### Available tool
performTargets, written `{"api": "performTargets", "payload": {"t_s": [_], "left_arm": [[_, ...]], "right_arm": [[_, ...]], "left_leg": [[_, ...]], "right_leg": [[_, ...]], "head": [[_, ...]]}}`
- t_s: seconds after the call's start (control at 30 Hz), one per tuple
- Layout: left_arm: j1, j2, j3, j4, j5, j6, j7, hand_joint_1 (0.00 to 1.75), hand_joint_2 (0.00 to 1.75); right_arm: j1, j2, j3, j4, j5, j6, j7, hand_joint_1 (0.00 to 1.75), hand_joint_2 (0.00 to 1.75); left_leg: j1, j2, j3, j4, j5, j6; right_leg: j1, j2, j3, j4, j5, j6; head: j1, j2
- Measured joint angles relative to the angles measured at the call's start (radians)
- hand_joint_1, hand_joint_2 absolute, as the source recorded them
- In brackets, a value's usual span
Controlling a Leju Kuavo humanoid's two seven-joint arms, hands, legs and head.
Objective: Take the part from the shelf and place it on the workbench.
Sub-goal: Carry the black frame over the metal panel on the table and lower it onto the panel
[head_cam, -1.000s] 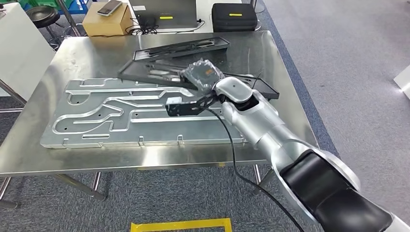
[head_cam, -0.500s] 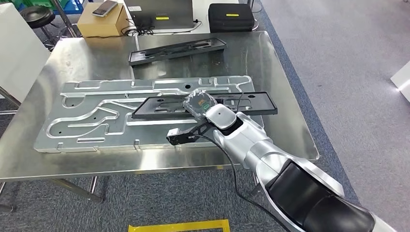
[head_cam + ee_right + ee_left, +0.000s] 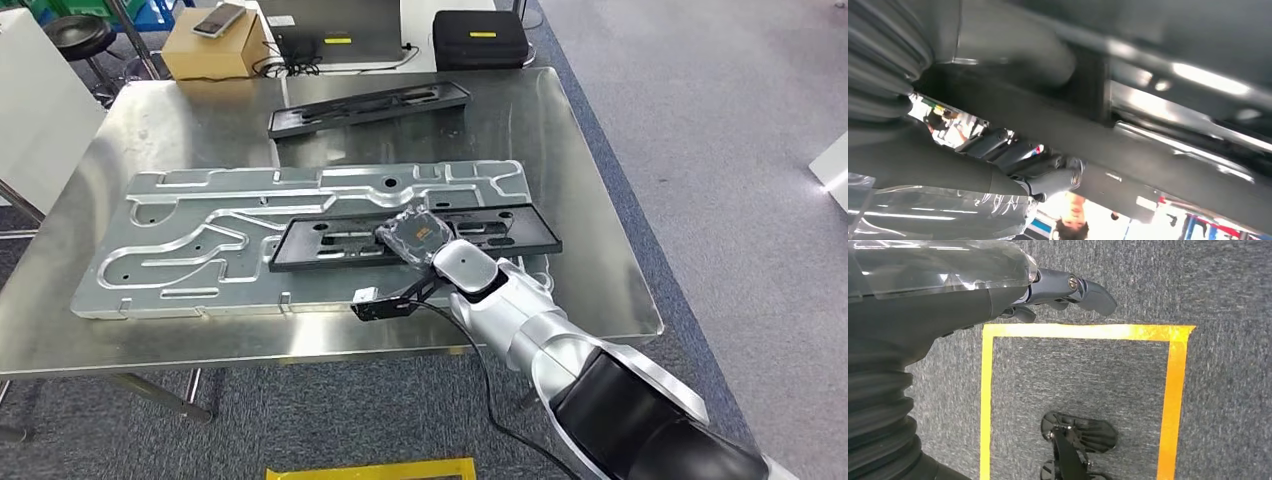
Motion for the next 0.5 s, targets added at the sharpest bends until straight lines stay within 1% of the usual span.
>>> {"api": "performTargets", "payload": {"t_s": [0.07,0.1,0.13,0.17,0.23,0.27,0.3,0.33,0.37,0.4,0.43,0.47,0.5], "left_arm": [[0.000,0.001,0.000,0.000,-0.011,0.009,0.002,0.00,1.75],[0.000,0.001,0.000,0.000,-0.016,0.013,0.003,0.00,1.75],[0.000,0.001,-0.001,0.000,-0.020,0.016,0.004,0.00,1.75],[0.000,0.002,-0.001,0.000,-0.023,0.018,0.005,0.00,1.75],[0.000,0.003,-0.001,0.000,-0.029,0.021,0.004,0.00,1.75],[0.001,0.004,-0.001,0.000,-0.032,0.022,0.004,0.00,1.31],[0.002,0.004,-0.001,0.000,-0.035,0.023,0.003,0.00,0.87],[0.002,0.004,-0.001,0.000,-0.037,0.023,0.002,0.00,0.44],[0.002,0.005,-0.002,0.000,-0.040,0.024,0.001,0.00,0.00],[0.001,0.006,-0.002,0.000,-0.042,0.024,0.001,0.00,0.00],[-0.001,0.007,-0.002,0.000,-0.044,0.024,0.001,0.00,0.00],[-0.002,0.007,-0.002,0.000,-0.046,0.024,0.000,0.00,0.00],[-0.003,0.007,-0.002,0.000,-0.048,0.024,0.000,0.00,0.00]], "right_arm": [[0.004,-0.004,-0.013,0.002,-0.006,-0.014,-0.009,0.00,0.00],[0.005,-0.006,-0.020,0.002,-0.010,-0.022,-0.013,0.00,0.00],[0.007,-0.008,-0.027,0.002,-0.014,-0.030,-0.017,0.00,0.00],[0.009,-0.009,-0.033,0.003,-0.017,-0.036,-0.020,0.00,0.00],[0.018,-0.012,-0.045,0.004,-0.021,-0.044,-0.025,0.00,0.00],[0.024,-0.015,-0.050,0.006,-0.022,-0.047,-0.026,0.00,0.00],[0.029,-0.017,-0.055,0.007,-0.022,-0.051,-0.027,0.00,0.00],[0.033,-0.019,-0.060,0.008,-0.022,-0.056,-0.027,0.00,0.00],[0.035,-0.020,-0.066,0.009,-0.021,-0.063,-0.027,0.00,0.00],[0.035,-0.021,-0.071,0.009,-0.020,-0.070,-0.026,0.00,0.00],[0.035,-0.023,-0.077,0.009,-0.018,-0.080,-0.025,0.00,0.00],[0.034,-0.024,-0.084,0.009,-0.015,-0.092,-0.023,0.00,0.00],[0.034,-0.025,-0.091,0.008,-0.012,-0.110,-0.021,0.00,0.00]], "left_leg": [[0.001,0.001,0.003,-0.001,-0.003,-0.011],[0.003,0.001,0.000,0.010,-0.012,-0.017],[0.004,0.001,-0.012,0.040,-0.032,-0.021],[0.005,0.001,-0.034,0.091,-0.061,-0.025],[0.005,0.001,-0.095,0.223,-0.121,-0.030],[0.005,0.002,-0.116,0.265,-0.131,-0.031],[0.005,0.002,-0.120,0.272,-0.123,-0.031],[0.005,0.002,-0.105,0.238,-0.097,-0.029],[0.005,0.002,-0.073,0.172,-0.060,-0.026],[0.004,0.001,-0.037,0.101,-0.032,-0.021],[0.002,0.001,-0.009,0.043,-0.013,-0.015],[0.000,0.000,0.008,0.009,-0.004,-0.010],[-0.003,0.000,0.013,-0.003,-0.006,-0.005]], "right_leg": [[-0.001,0.001,0.003,-0.007,0.004,-0.011],[-0.003,0.001,0.007,-0.012,0.006,-0.017],[-0.006,0.001,0.010,-0.017,0.008,-0.023],[-0.007,0.000,0.012,-0.019,0.009,-0.027],[-0.005,0.001,0.013,-0.019,0.008,-0.030],[-0.003,0.001,0.013,-0.019,0.008,-0.031],[-0.002,0.001,0.014,-0.018,0.007,-0.031],[-0.002,0.002,0.015,-0.017,0.007,-0.031],[-0.001,0.004,0.016,-0.015,0.006,-0.030],[0.000,0.005,0.016,-0.014,0.005,-0.028],[0.002,0.006,0.016,-0.012,0.004,-0.025],[0.003,0.007,0.015,-0.011,0.003,-0.021],[0.003,0.007,0.014,-0.011,0.004,-0.016]], "head": [[0.000,0.000],[0.000,0.000],[0.000,0.000],[0.000,0.000],[0.000,0.000],[0.000,0.000],[0.000,0.000],[0.000,0.000],[0.000,0.000],[0.000,0.000],[0.000,0.000],[0.000,0.000],[0.000,0.000]]}}
